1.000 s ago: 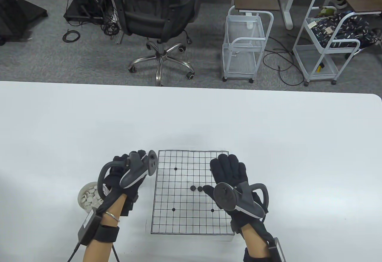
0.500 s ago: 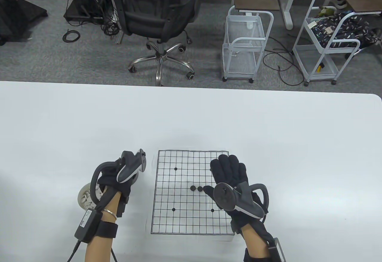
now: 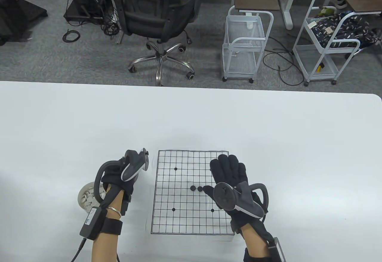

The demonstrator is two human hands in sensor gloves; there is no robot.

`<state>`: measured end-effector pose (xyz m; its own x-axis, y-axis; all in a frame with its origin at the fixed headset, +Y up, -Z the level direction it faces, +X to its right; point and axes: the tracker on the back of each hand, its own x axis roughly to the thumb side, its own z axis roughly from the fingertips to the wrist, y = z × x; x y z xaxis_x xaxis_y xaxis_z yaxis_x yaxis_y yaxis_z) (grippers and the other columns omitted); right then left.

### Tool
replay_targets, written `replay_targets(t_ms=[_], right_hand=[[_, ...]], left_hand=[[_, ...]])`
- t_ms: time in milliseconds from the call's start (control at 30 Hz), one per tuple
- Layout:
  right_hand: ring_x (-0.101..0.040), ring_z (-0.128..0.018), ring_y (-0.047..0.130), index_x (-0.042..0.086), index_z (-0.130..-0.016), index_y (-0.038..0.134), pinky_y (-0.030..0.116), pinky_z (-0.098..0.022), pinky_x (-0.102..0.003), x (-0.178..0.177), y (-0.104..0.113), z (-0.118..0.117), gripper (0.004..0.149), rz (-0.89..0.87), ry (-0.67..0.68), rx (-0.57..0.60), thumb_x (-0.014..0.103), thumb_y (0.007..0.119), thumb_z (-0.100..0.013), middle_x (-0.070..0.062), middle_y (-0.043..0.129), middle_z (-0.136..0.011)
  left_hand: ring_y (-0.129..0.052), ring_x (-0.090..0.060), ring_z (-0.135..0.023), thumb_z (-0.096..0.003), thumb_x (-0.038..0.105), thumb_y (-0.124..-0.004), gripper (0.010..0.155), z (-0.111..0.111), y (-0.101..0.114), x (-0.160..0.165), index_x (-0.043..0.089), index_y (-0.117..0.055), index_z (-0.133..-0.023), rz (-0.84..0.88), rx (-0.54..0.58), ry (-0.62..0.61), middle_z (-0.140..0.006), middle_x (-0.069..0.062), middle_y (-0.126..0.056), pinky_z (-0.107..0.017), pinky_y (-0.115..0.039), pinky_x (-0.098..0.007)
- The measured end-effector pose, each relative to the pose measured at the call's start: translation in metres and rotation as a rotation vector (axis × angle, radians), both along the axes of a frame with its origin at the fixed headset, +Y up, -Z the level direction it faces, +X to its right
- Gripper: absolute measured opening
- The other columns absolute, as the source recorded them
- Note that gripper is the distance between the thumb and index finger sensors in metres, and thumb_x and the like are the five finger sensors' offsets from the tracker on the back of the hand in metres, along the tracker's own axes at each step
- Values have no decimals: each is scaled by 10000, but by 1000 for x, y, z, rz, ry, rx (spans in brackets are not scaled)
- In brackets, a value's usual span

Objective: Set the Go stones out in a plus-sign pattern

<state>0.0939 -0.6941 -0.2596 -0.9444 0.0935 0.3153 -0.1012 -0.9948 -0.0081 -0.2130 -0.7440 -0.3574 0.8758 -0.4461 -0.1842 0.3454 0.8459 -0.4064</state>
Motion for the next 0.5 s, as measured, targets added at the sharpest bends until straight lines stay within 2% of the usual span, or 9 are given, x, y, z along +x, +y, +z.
replay_targets(t_ms=[200, 500], right_hand=[[-512, -1105, 216, 117, -1158, 230, 257, -780, -582, 0, 0, 0, 796, -1, -1, -3, 564, 510, -563, -216, 220, -1193], [-510, -1105, 214, 118, -1159, 230, 256, -780, -582, 1, -1, -1, 796, -6, -1, -4, 565, 509, -562, -215, 219, -1194]], left_hand=[[-922, -11, -299, -490, 455, -699, 479, -2, -2, 1, 252, -735, -923, -33, -37, 19, -767, 32, -947, -505, -824, -295], [-912, -8, -274, -486, 484, -706, 410, -5, 0, -8, 302, -787, -845, 53, 5, 60, -678, 62, -968, -488, -823, -284]])
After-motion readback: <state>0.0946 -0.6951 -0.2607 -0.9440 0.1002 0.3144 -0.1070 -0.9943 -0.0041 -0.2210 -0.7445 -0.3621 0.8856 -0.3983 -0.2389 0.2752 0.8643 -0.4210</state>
